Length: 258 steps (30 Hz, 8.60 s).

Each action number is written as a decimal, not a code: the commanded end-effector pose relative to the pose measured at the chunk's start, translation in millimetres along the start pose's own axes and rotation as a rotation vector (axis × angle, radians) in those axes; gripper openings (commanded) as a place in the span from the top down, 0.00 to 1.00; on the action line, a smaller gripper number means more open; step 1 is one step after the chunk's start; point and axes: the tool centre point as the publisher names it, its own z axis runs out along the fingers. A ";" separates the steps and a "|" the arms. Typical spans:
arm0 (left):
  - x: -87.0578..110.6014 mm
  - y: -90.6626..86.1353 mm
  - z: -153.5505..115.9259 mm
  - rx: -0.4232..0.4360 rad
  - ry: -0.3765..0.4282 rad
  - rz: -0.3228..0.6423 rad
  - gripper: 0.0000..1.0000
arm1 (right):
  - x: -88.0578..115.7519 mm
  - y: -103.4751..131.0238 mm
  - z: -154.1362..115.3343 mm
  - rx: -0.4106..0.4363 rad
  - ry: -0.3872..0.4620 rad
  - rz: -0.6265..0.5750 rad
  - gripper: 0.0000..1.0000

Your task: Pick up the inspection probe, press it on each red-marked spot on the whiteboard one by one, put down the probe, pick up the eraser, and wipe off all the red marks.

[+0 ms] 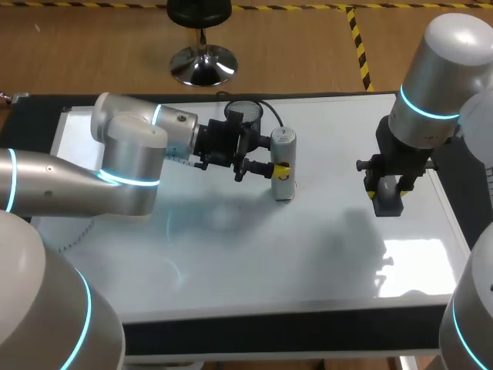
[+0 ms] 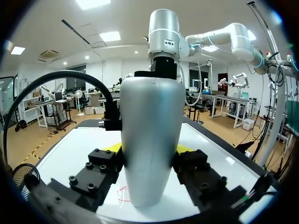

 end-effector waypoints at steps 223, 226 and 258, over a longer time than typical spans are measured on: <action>54.4 -49.4 -189.5 0.070 -0.129 0.108 1.00 | 237.6 21.3 38.0 0.025 0.208 -0.174 1.00; 54.4 -49.4 -189.5 0.070 -0.129 0.108 1.00 | 240.4 23.2 41.0 0.032 0.228 -0.169 1.00; 54.4 -49.4 -189.5 0.070 -0.129 0.108 1.00 | 238.3 54.8 85.6 0.080 0.168 -0.100 1.00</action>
